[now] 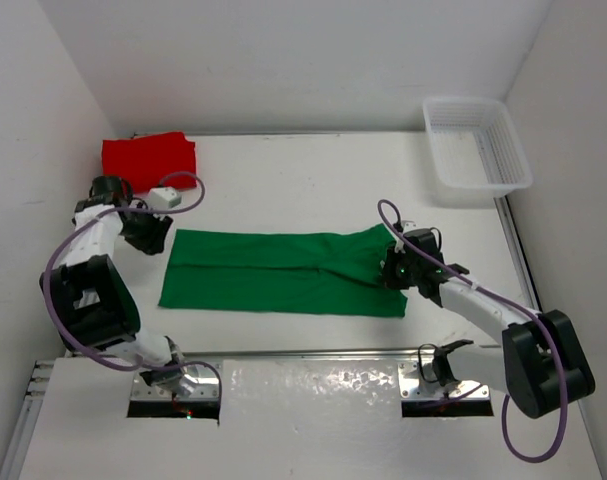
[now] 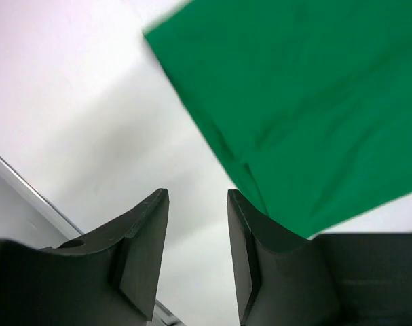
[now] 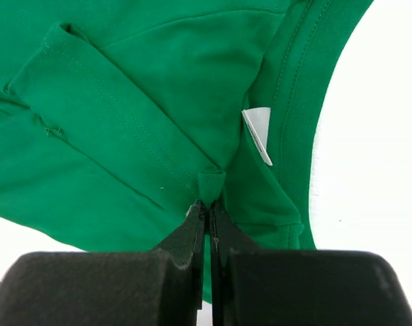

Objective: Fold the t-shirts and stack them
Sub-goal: Fold the other side of the tshirt into a rectangle

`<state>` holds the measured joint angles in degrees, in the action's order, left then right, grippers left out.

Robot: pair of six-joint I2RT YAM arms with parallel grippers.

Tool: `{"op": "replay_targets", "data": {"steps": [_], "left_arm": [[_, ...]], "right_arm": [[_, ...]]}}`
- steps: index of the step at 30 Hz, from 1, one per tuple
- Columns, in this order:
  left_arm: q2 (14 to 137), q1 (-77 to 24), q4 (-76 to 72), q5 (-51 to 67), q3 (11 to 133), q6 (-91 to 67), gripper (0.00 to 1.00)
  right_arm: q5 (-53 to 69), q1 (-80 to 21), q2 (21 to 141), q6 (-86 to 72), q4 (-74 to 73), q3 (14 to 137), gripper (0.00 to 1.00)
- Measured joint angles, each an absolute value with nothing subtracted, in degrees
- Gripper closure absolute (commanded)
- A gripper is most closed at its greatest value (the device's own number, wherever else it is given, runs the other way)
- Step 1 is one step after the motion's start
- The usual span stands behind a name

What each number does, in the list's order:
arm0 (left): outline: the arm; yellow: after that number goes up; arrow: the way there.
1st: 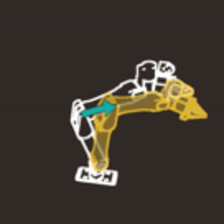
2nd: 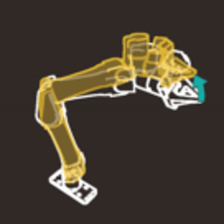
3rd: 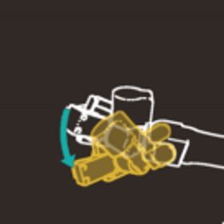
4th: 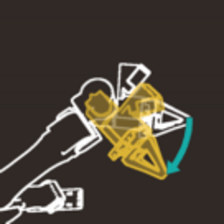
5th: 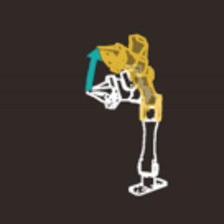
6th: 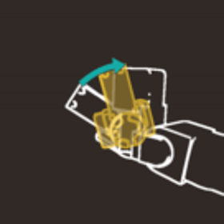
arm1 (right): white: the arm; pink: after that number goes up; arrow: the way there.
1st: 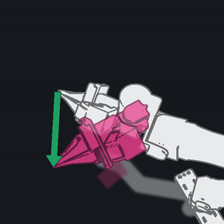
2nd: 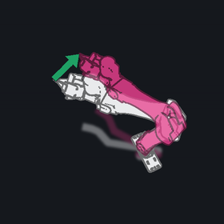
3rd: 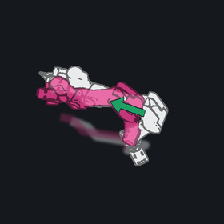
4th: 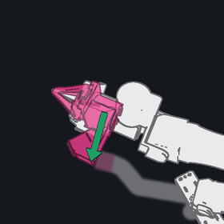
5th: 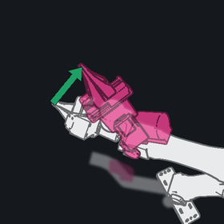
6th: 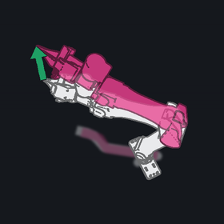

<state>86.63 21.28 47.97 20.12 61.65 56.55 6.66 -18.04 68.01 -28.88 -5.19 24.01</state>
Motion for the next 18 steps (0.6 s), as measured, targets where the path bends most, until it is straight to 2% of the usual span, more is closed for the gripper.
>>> {"op": "replay_targets", "data": {"steps": [4, 9, 14, 18], "left_arm": [[86.0, 16.21, 45.21, 19.68, 62.61, 52.71, 0.62], [88.9, -0.64, 42.83, 21.74, 65.91, 43.24, 0.57], [96.99, -19.77, 37.74, 24.08, 78.56, 32.64, 0.55], [105.65, -29.87, 31.48, 28.1, 88.03, 24.62, 0.55]], "right_arm": [[6.68, -18.04, 68.03, -28.6, -5.04, 24.01, 1.0], [7.09, -18.04, 68.79, -28.25, -4.82, 23.97, 1.0], [8.29, -18.04, 72.01, -28.64, -2.11, 22.59, 1.0], [9.41, -17.85, 73.17, -30.39, 1.61, 20.86, 1.0]]}}
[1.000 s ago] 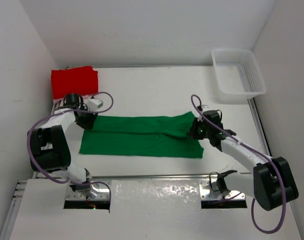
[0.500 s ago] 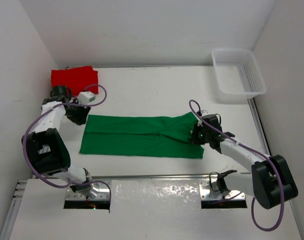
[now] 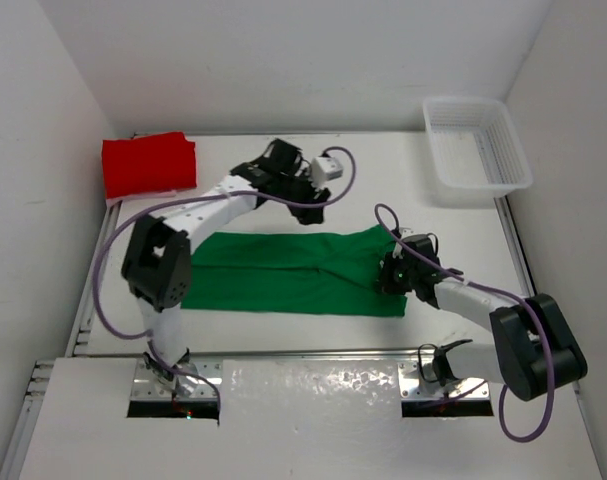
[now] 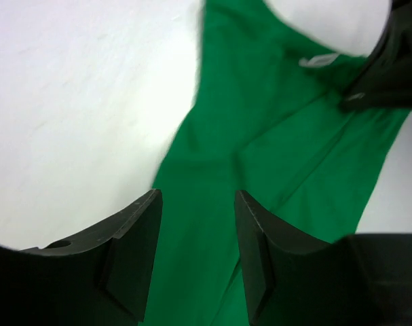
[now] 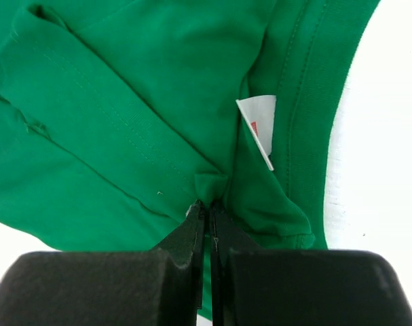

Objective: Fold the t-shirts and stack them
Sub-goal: Fold the other side of the tshirt into a rectangle

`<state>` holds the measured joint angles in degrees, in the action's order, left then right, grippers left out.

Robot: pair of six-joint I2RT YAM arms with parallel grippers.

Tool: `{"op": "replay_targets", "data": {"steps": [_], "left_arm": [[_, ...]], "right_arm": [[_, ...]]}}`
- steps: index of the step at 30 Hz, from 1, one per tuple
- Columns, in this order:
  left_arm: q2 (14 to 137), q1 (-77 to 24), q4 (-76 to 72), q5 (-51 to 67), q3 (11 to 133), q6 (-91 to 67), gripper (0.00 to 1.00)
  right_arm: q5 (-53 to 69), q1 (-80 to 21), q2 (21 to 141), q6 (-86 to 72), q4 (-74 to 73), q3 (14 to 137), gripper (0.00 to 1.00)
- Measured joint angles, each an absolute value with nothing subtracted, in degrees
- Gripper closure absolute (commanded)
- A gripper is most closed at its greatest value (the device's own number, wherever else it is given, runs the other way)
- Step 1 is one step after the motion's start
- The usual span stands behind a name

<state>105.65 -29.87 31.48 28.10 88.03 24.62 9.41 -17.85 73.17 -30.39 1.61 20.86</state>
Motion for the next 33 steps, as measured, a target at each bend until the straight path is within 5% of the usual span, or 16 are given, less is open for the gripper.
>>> {"op": "replay_targets", "data": {"steps": [8, 33], "left_arm": [[119.0, -40.29, 26.68, 28.97, 89.91, 18.22, 0.61], [120.57, -43.57, 24.49, 14.61, 87.11, 18.55, 0.66]], "right_arm": [[10.81, -16.8, 73.1, -35.09, 7.79, 17.93, 1.0], [11.05, -16.25, 71.81, -36.95, 10.26, 15.99, 1.0]]}}
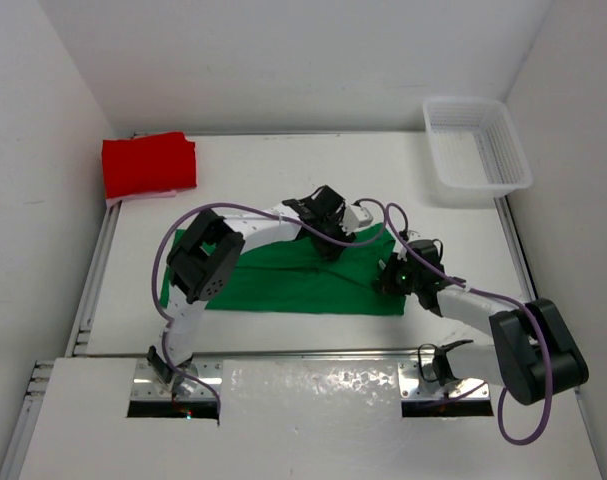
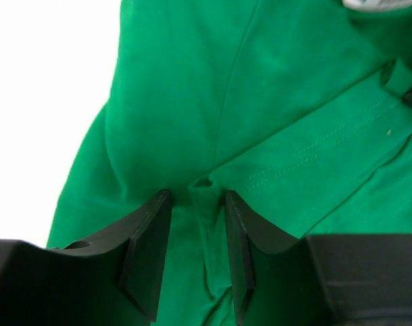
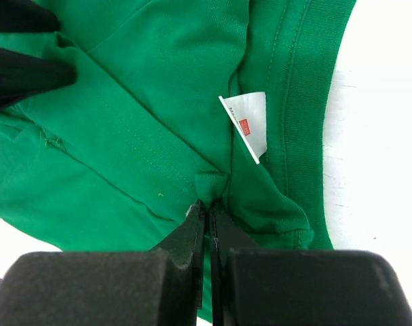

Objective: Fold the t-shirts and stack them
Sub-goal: Fold the other side of the tshirt into a rectangle

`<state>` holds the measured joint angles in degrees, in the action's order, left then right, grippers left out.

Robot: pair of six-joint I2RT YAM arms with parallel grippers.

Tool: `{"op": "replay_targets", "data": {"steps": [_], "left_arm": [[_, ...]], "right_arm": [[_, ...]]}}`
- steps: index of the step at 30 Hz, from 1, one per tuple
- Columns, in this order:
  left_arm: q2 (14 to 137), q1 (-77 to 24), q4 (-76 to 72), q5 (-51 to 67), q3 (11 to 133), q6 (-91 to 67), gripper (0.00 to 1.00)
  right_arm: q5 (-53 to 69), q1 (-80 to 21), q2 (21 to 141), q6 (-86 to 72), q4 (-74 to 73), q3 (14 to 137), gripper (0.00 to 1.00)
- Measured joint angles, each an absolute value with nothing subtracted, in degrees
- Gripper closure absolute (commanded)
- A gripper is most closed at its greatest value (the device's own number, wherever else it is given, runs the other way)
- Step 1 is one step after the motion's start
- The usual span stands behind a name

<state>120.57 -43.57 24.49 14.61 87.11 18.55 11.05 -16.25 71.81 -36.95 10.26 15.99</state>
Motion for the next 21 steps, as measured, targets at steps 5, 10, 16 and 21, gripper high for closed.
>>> {"op": "replay_targets", "data": {"steps": [5, 10, 16, 21], "left_arm": [[120.57, -43.57, 24.64, 15.2, 86.3, 18.55, 0.96], [120.55, -43.57, 24.71, 17.39, 86.35, 17.65, 1.0], [119.68, -43.4, 25.43, 17.72, 87.0, 17.43, 1.0], [116.46, -42.94, 25.93, 19.44, 87.0, 17.04, 1.0]], "right_arm": [[11.09, -16.25, 71.81, -36.88, 10.24, 15.97, 1.0], [11.14, -16.25, 71.79, -36.58, 10.15, 15.99, 1.0], [11.07, -16.25, 70.57, -34.2, 7.09, 16.97, 1.0], [11.18, -16.25, 65.34, -31.16, 3.27, 17.41, 1.0]]}}
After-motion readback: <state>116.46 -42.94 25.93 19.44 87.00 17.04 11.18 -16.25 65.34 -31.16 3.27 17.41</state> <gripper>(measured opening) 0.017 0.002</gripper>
